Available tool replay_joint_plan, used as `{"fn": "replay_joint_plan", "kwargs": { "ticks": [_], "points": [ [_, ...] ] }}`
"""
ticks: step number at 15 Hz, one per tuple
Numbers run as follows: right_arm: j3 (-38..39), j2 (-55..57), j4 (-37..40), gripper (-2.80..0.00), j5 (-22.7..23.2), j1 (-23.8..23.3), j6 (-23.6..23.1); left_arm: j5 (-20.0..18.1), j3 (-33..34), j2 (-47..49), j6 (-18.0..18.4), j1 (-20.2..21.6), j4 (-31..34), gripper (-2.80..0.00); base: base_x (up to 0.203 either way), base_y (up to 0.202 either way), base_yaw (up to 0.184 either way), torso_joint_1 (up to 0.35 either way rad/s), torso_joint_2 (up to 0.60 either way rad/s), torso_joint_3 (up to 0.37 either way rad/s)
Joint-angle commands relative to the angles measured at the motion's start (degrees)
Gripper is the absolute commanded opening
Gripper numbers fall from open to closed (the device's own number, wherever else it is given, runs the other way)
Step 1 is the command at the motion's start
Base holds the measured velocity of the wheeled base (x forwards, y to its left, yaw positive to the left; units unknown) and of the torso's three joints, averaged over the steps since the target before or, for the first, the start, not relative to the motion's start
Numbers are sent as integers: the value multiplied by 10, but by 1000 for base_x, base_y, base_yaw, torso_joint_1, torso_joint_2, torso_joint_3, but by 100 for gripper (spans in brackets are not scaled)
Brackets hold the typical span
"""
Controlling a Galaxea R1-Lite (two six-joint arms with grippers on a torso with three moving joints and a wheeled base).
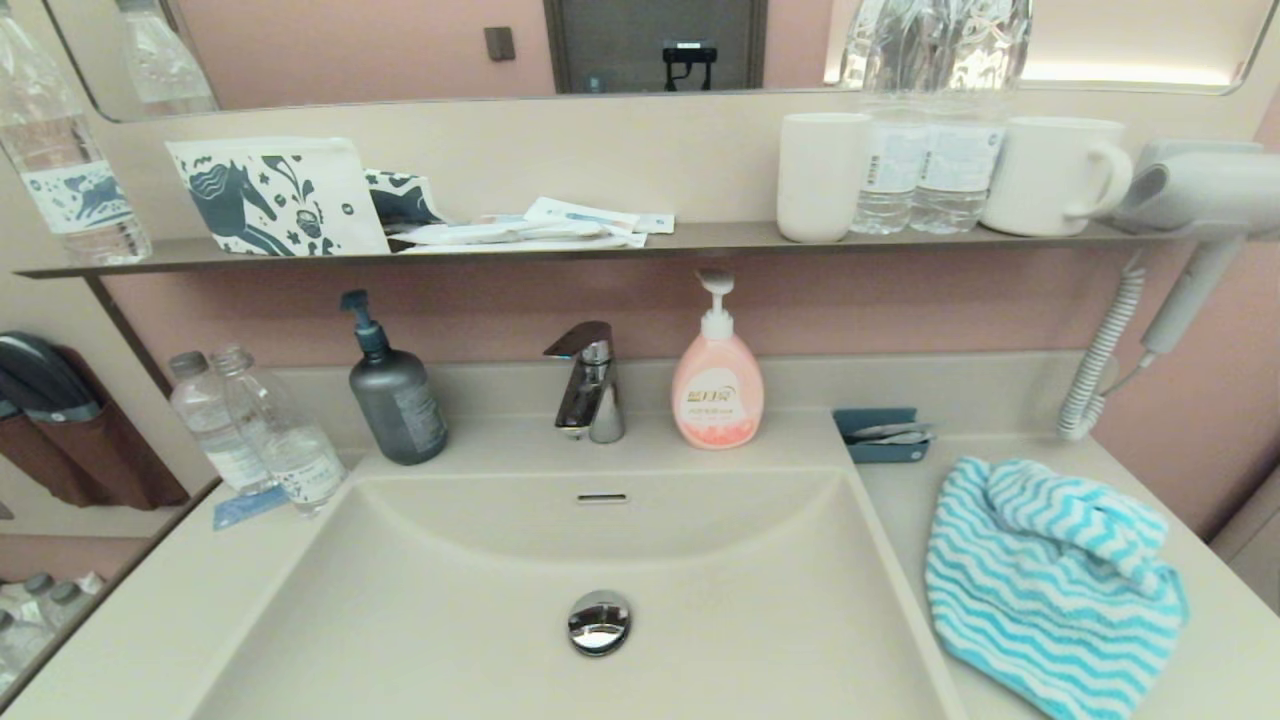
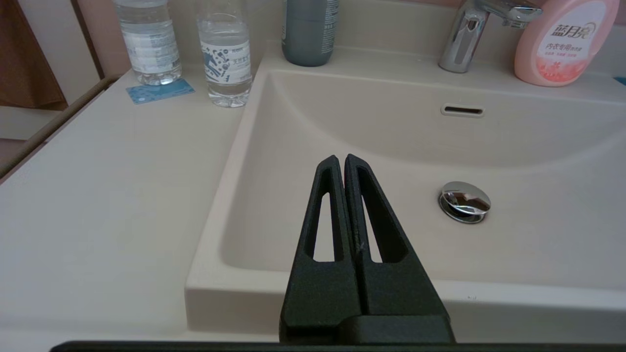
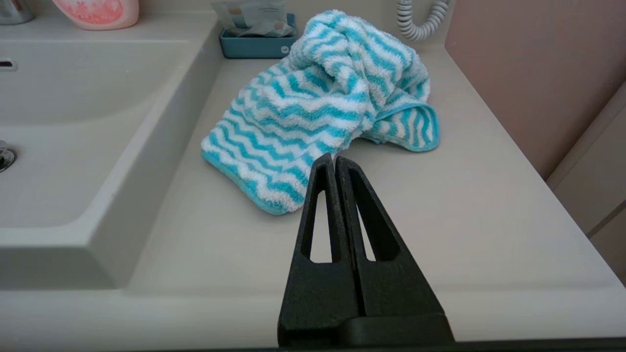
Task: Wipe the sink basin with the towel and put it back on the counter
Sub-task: Turn on the faucet
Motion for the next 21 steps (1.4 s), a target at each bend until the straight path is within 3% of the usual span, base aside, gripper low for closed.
{"fn": "replay_joint_plan", "kwargs": {
  "ticks": [1,10,12,14,18,21],
  "points": [
    [0,0,0,-280,0,0,0,0,0,1,0,0,0,-280,0,0,0,0,0,0],
    [0,0,0,-280,0,0,0,2,-1,1,3,3,2,-280,0,0,0,0,0,0],
    [0,0,0,-280,0,0,0,1,-31,21,3,2,2,-280,0,0,0,0,0,0],
    [0,0,0,-280,0,0,0,-2,-62,78,1,1,-1,-280,0,0,0,0,0,0],
    [0,0,0,-280,0,0,0,-64,-132,228,5,-20,-13,-280,0,0,0,0,0,0],
    [0,0,0,-280,0,0,0,-90,-147,406,6,-29,-133,-280,0,0,0,0,0,0]
  ]
}}
